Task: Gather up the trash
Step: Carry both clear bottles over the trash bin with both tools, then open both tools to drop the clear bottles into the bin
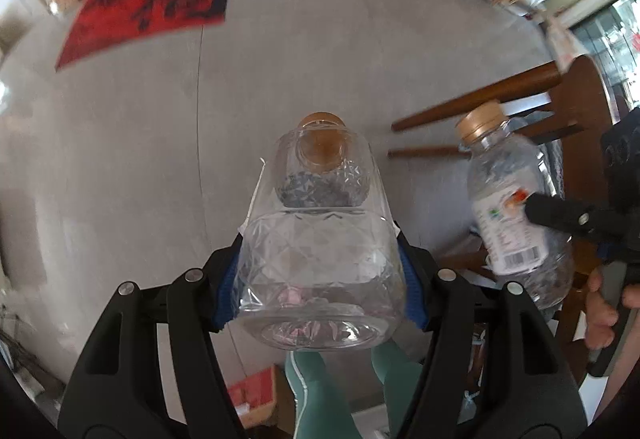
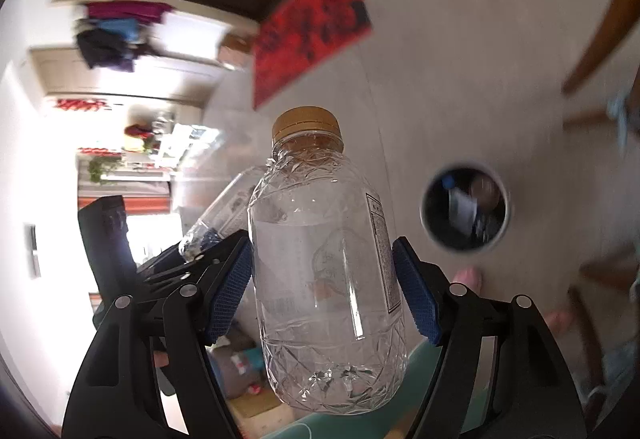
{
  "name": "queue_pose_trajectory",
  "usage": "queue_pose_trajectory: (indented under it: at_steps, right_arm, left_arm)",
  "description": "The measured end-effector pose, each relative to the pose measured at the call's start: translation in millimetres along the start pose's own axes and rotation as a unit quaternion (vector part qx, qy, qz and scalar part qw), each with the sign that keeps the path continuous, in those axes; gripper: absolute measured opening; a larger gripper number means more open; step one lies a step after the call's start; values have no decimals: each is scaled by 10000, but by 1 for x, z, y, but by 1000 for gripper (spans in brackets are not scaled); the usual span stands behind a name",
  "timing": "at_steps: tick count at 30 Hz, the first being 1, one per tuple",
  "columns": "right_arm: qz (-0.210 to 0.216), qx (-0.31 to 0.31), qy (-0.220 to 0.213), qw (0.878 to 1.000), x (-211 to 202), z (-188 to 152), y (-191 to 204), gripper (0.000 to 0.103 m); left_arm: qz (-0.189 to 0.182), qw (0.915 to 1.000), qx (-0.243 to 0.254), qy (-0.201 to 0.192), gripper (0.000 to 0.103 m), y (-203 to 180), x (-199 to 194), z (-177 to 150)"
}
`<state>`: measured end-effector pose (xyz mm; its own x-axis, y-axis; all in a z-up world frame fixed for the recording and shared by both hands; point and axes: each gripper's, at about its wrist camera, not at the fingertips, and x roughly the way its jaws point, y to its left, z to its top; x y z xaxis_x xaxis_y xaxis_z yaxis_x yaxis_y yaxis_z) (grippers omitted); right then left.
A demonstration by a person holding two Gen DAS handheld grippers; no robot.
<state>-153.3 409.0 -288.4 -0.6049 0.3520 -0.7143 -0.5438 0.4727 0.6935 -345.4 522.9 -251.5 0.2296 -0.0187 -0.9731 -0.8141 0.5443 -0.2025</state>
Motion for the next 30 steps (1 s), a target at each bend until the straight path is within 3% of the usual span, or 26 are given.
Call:
queue_pose_trajectory:
  at_steps: [5,12,15,17,19,20,24,30]
  right_arm:
    - [-198,654,400,9969,79,-5,-67,71]
    - [-275,1618,619,9845,168,1,-148,71]
    - [-337,1769,686,9813,196,8,-169,71]
    - [-329,1797,753,9803,211,13,-180,73]
    - [-322,1894,756,9785,224,18,-192,75]
    - [-267,1995,783,9764,232,21,-198,81]
    - [-501,1981,801,9756,237,27,-206,87]
    - [-556,1770,721,9800,210,25,-197,87]
  left_arm:
    - [-142,9980,-104,603,61,9,94,-9]
    - [-198,9905,-213,1347,61,11,225,-16]
    - [-95,9888,-202,1473,62,8,254,-17]
    - [161,9881,-190,1520,63,8,278,-10]
    - [272,9882,-117,1502,77,7,295,-6]
    - [323,9881,-112,1500,89,6,301,-5]
    - [350,9854,-337,1634,89,17,314,-11]
    - [242,9873,-426,1513,89,29,288,-23]
